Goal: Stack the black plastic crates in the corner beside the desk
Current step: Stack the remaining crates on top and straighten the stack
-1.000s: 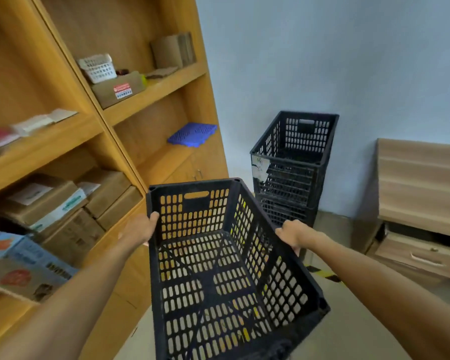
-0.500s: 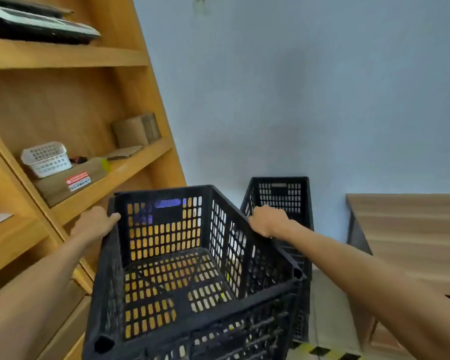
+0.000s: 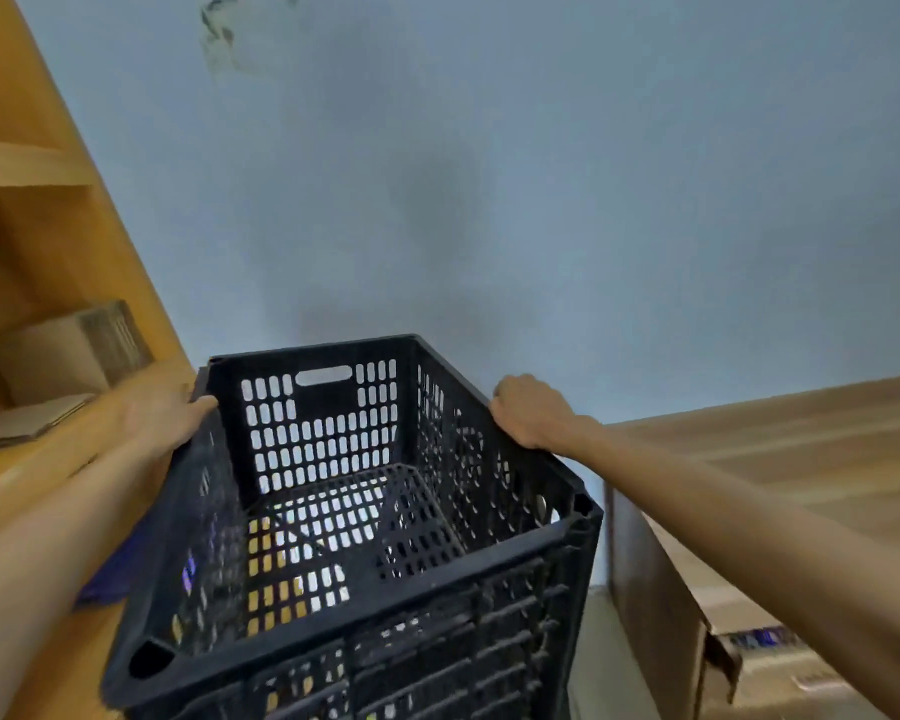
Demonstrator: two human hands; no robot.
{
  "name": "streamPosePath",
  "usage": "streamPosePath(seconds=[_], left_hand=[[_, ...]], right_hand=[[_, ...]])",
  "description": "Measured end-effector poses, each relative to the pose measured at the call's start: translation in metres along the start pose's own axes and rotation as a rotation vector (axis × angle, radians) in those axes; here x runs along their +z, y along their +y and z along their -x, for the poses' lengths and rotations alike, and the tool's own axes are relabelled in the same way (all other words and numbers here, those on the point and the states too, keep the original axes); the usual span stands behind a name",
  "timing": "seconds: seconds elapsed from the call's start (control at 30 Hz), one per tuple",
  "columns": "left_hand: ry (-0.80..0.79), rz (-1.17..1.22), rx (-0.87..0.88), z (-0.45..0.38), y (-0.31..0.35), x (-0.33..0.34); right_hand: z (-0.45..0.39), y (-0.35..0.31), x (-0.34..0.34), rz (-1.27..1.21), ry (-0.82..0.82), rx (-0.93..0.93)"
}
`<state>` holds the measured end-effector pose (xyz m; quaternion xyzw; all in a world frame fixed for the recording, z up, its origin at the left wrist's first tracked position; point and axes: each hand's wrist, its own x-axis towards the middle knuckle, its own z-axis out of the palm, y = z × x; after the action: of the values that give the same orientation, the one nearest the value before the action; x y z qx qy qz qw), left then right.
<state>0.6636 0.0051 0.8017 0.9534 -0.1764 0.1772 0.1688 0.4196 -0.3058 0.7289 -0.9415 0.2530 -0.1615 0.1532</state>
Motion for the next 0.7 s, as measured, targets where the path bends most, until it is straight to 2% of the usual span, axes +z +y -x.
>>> streamPosePath(seconds=[0.1, 0.37, 0.5, 0.7], left_hand=[[-0.064, -0.068, 0.057, -0.045, 0.04, 0.033], [-0.188, 0.083, 0.034, -0.141, 0.109, 0.136], [-0.286, 0.122, 0.024, -0.167, 0.134, 0.175], [-0.44, 0.104, 0.098, -0.206, 0.155, 0.236]], right_hand=[[-0.041, 0.034, -0.007, 0.018, 0.017, 0.048], [-0.127, 0.104, -0.007, 0.056, 0.106, 0.124], [-0.143, 0.127, 0.02, 0.047, 0.124, 0.203], [-0.174, 0.135, 0.048, 0.013, 0.117, 0.336]])
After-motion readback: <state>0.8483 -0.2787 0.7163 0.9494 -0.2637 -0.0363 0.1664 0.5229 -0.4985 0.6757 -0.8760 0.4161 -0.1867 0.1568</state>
